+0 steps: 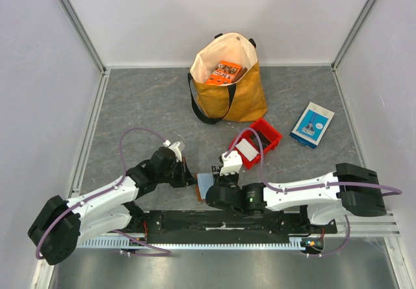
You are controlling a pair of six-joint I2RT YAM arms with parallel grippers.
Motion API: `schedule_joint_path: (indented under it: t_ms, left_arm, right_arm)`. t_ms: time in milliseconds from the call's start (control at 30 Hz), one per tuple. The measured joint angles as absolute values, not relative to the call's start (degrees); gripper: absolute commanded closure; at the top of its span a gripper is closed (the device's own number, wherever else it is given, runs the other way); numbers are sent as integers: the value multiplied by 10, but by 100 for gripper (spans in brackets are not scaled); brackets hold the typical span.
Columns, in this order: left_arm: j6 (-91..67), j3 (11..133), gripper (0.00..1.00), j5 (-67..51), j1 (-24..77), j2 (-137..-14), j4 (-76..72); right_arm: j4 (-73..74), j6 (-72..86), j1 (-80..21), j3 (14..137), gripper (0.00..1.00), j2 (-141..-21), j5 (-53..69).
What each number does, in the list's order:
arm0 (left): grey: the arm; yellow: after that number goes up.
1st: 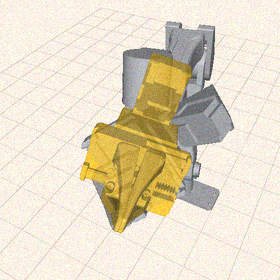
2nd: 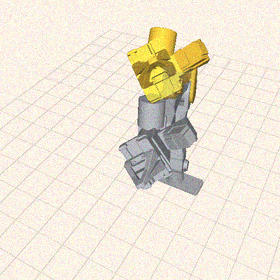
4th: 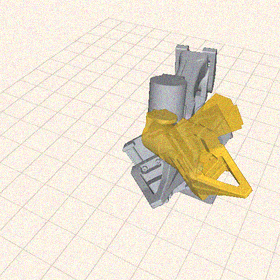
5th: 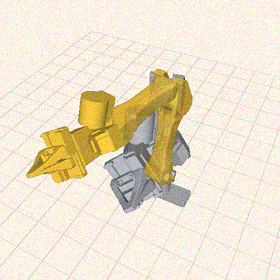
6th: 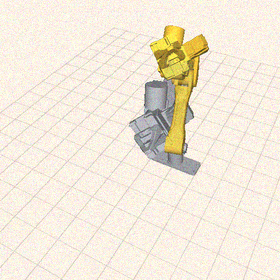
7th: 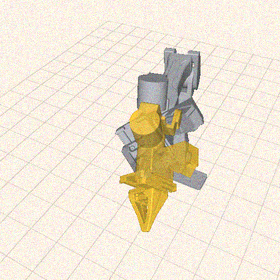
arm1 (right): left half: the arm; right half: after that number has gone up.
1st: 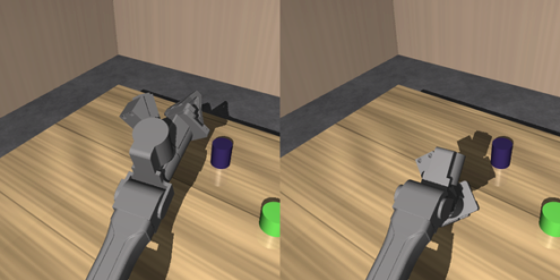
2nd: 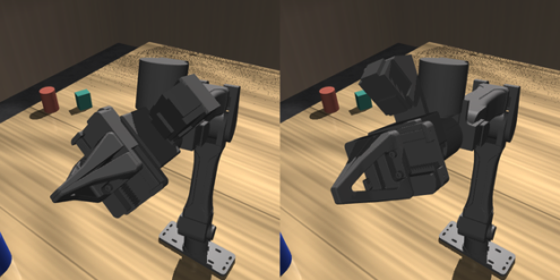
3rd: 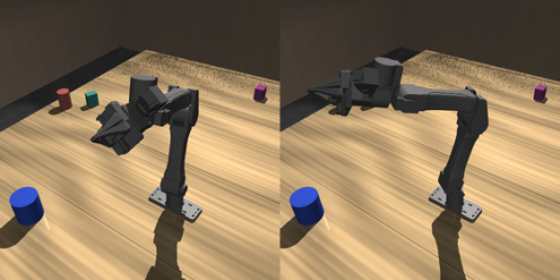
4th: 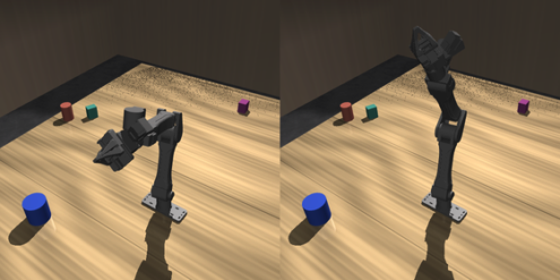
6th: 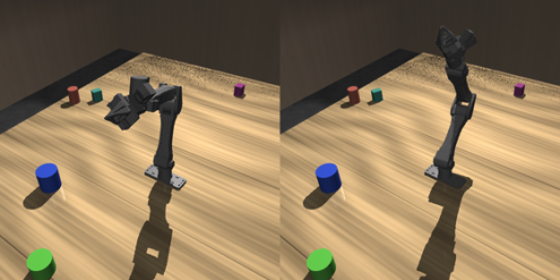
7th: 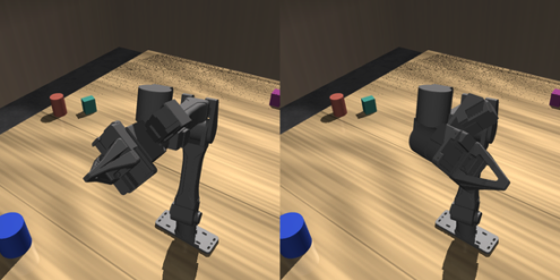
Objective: Put the credit cards into the card holder
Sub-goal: Insert the credit card into the card holder.
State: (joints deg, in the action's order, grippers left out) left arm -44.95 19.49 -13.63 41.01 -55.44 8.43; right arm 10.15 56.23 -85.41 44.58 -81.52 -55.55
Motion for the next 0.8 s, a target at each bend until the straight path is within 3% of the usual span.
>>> schedule_joint_path:
  t_ms: [600,800]
  left_arm:
    - [-449,187,98,-131,410,-585,80]
    - [-449,187,98,-125,410,-601,71]
  right_arm:
    - [120,575,-799,369,100,-723,-516]
    - [34,529,-785,343,100,-685,-431]
